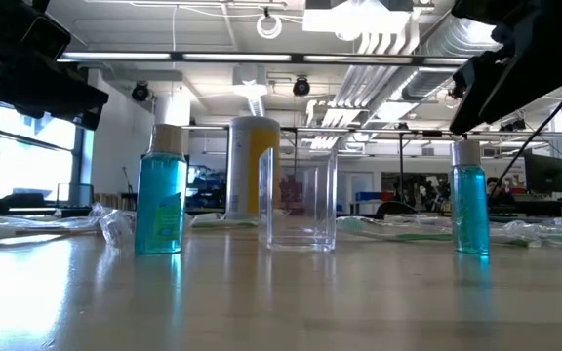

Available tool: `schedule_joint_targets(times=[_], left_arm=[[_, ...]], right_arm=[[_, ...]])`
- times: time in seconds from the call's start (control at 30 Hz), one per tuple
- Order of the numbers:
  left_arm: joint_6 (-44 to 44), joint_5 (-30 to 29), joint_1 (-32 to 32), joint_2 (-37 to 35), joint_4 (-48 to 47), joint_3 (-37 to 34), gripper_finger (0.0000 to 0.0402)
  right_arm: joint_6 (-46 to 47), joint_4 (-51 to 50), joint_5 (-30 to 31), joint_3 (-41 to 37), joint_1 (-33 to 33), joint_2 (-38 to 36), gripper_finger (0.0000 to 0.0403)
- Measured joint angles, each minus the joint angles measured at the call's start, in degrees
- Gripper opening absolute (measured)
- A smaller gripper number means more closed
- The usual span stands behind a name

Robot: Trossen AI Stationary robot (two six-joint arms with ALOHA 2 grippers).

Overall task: Pick & Place toothbrushing station
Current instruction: Put the mouthwash bottle into the transparent organizer

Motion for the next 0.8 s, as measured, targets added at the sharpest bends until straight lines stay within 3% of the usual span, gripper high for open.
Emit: schedule_joint_targets(times=[0.8], left_arm=[[1.7, -0.2, 0.0, 0.0, 0.0, 0.0, 0.0006]], right_arm=[[1.5, 2.8, -6.5, 0.0, -5.3, 6.7, 0.0212]])
